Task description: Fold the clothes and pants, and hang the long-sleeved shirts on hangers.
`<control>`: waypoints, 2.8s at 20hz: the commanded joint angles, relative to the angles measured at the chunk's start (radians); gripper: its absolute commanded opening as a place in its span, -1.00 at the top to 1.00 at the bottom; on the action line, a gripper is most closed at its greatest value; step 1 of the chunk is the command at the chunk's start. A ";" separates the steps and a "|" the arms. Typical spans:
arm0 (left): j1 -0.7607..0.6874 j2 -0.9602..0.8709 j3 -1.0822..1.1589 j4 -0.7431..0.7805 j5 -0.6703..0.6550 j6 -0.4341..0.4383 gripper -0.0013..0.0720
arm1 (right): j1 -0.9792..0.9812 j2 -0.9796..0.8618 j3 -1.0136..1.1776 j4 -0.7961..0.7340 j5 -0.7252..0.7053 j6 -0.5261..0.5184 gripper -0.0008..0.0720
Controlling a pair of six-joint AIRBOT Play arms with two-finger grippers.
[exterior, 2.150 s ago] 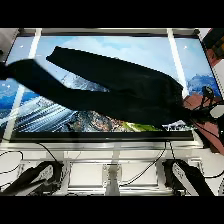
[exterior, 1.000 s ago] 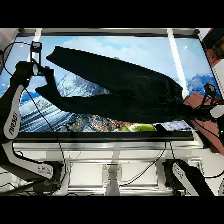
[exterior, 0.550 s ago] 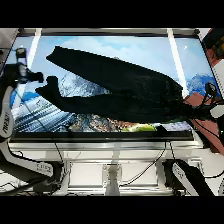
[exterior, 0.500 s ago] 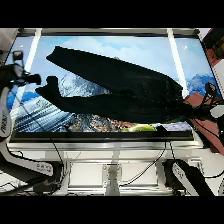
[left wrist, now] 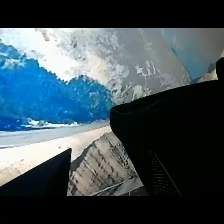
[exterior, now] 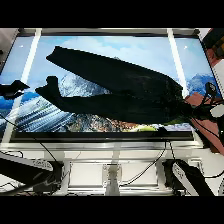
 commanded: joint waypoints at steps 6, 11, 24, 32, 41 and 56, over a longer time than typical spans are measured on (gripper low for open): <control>-0.088 -0.111 0.001 -0.042 0.039 0.113 -0.32 | 0.001 0.000 0.001 0.009 0.001 0.000 0.88; -0.164 -0.112 0.001 -0.019 0.193 0.139 0.07 | 0.001 0.000 0.001 0.034 0.001 0.000 0.88; -0.195 0.151 0.201 0.451 -0.063 -0.108 0.91 | 0.001 -0.002 0.293 -0.055 0.080 0.004 0.88; -0.194 0.164 0.311 0.600 -0.568 -0.173 0.90 | 0.001 -0.035 0.385 -0.116 0.385 -0.006 0.88; -0.175 0.162 0.123 0.728 -0.589 -0.096 0.91 | 0.001 -0.061 0.277 -0.134 0.617 -0.010 0.88; -0.035 0.139 -0.061 0.845 -0.581 -0.100 -0.97 | 0.001 -0.061 0.200 -0.154 0.710 -0.009 -0.39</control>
